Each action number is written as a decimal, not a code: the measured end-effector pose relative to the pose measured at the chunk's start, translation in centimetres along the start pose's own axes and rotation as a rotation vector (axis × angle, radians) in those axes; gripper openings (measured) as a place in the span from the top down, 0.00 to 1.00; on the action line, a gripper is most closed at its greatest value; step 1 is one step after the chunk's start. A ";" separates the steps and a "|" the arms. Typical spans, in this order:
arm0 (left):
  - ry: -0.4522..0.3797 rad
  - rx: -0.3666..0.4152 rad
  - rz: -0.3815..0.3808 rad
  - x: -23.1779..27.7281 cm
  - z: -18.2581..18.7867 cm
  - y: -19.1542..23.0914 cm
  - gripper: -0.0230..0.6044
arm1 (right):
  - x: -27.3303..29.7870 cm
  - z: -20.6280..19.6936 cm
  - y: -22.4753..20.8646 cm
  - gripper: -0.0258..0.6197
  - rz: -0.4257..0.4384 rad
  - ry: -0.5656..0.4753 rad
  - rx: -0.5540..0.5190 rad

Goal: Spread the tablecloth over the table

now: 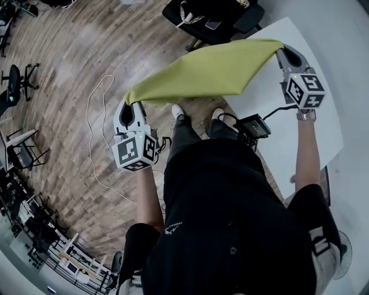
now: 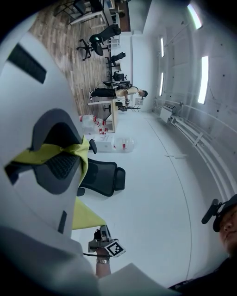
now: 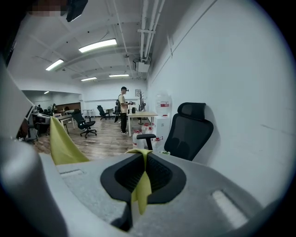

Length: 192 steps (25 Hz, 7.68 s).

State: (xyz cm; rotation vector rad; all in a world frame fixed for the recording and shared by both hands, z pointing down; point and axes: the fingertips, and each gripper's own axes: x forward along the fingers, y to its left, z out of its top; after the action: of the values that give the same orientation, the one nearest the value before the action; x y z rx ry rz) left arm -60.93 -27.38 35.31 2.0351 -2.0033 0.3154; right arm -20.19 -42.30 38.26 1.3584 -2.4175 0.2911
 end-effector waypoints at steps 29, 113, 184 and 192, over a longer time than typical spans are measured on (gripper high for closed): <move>0.159 0.073 -0.190 4.2 -3.4 -14.1 0.95 | -1.0 0.7 -22.6 0.95 -0.168 0.107 -0.179; 0.092 0.117 -0.489 2.4 0.1 -30.0 0.95 | -7.7 -0.2 -42.0 0.95 -0.428 0.296 -0.335; 0.078 0.051 -0.589 -3.7 1.7 -29.3 0.95 | -8.5 -3.7 -38.6 0.95 -0.449 0.323 -0.352; 0.066 0.082 -0.594 -6.0 -1.1 -30.7 0.95 | -11.5 -6.6 -37.6 0.95 -0.461 0.323 -0.326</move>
State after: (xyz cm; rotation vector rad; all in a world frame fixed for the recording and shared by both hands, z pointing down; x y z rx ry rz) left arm -30.33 -21.06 33.16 2.5064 -1.2785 0.3310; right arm 18.81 -50.53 39.96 1.5250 -1.7408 -0.0073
